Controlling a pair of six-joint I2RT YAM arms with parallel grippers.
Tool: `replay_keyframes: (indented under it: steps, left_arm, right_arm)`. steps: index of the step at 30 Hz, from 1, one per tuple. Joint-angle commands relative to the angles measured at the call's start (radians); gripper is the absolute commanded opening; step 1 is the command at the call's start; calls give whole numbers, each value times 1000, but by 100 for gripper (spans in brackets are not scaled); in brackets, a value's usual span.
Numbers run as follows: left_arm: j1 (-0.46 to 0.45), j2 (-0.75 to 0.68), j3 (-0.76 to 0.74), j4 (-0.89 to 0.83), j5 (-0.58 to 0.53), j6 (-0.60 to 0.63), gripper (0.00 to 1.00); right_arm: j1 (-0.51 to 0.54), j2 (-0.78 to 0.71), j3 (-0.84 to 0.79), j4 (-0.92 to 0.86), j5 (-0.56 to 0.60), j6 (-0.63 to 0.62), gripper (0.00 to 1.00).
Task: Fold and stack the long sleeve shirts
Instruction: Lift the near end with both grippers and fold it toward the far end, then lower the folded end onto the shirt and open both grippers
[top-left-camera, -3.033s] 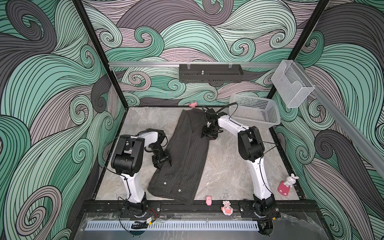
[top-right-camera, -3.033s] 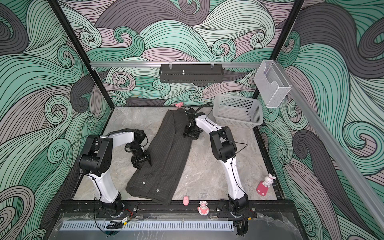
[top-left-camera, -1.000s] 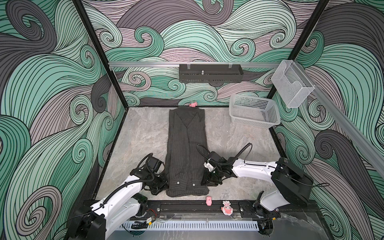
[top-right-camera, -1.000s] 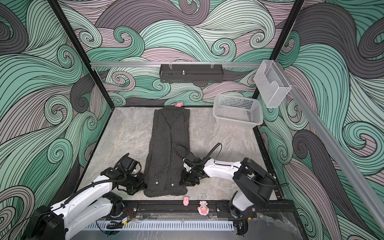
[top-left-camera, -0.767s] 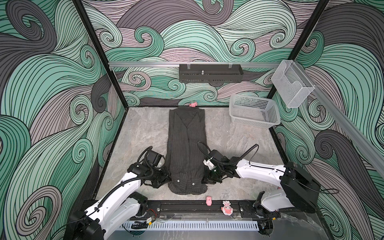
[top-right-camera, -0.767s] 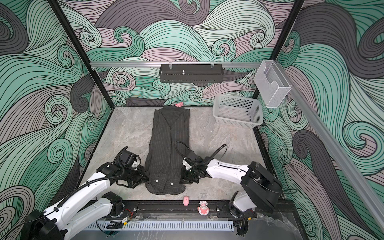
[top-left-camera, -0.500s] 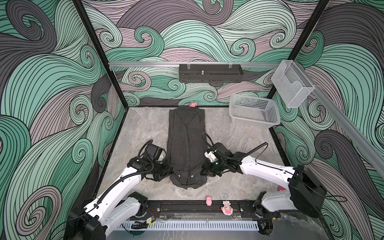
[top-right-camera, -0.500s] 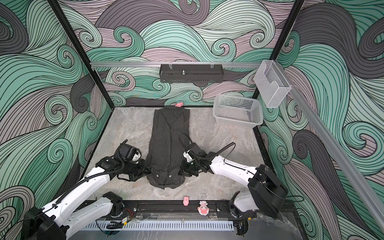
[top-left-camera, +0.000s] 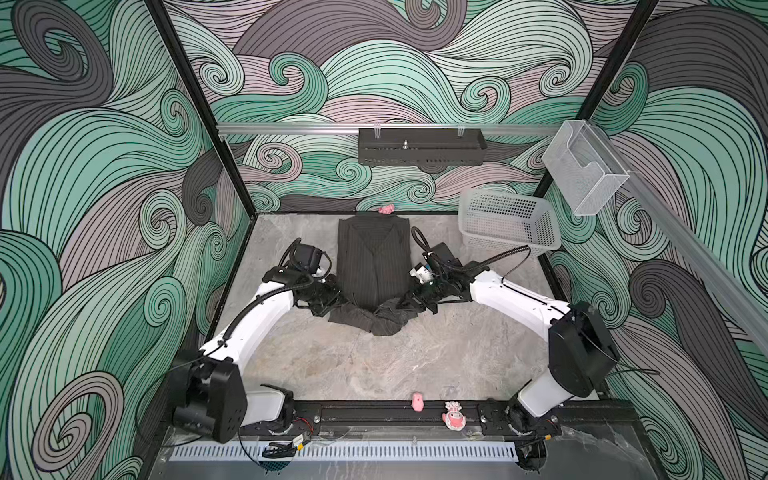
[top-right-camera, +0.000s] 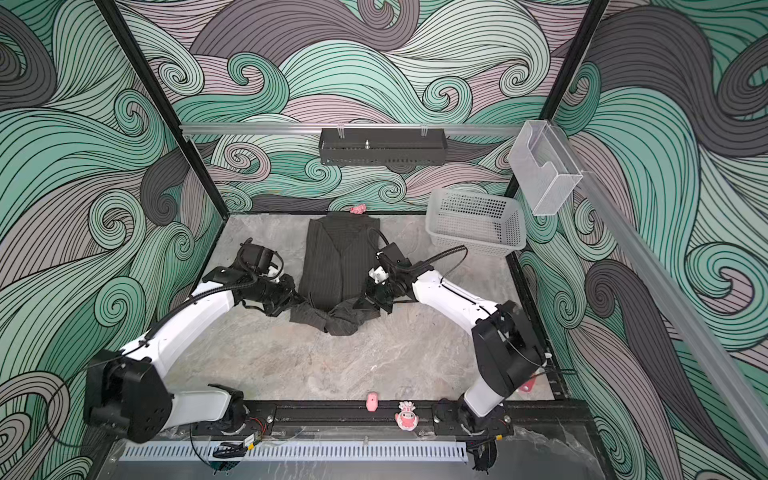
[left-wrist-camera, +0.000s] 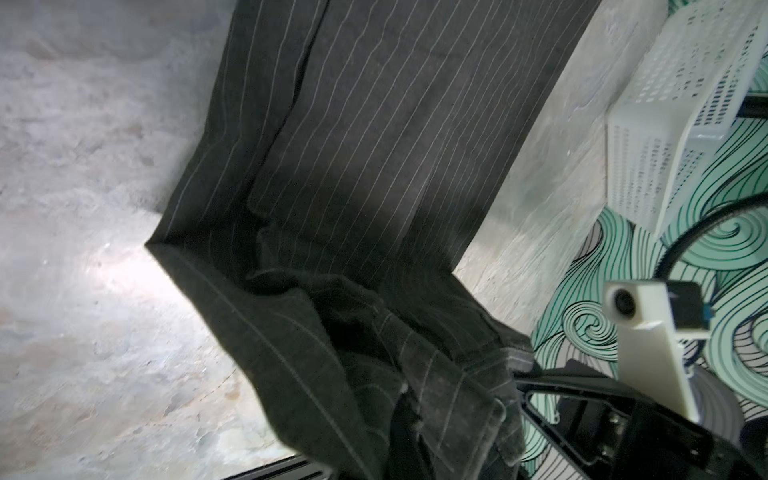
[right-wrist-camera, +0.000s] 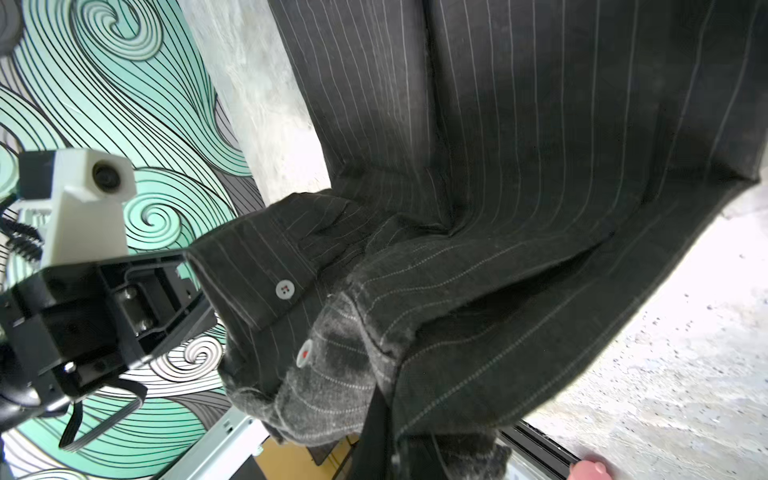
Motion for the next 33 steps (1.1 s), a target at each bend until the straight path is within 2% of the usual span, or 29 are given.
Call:
replay_keyframes:
  steps: [1, 6, 16, 33]
  left_arm:
    - [33, 95, 97, -5, 61, 58, 0]
    - [78, 187, 176, 60, 112, 36, 0]
    - [96, 384, 335, 101, 98, 15, 0]
    - [106, 687, 586, 15, 59, 55, 0]
  right_arm:
    - [-40, 48, 70, -39, -37, -3, 1]
    - [-100, 148, 168, -70, -47, -30, 1]
    - [-179, 337, 358, -117, -61, -35, 3]
    - [-230, 547, 525, -103, -63, 23, 8]
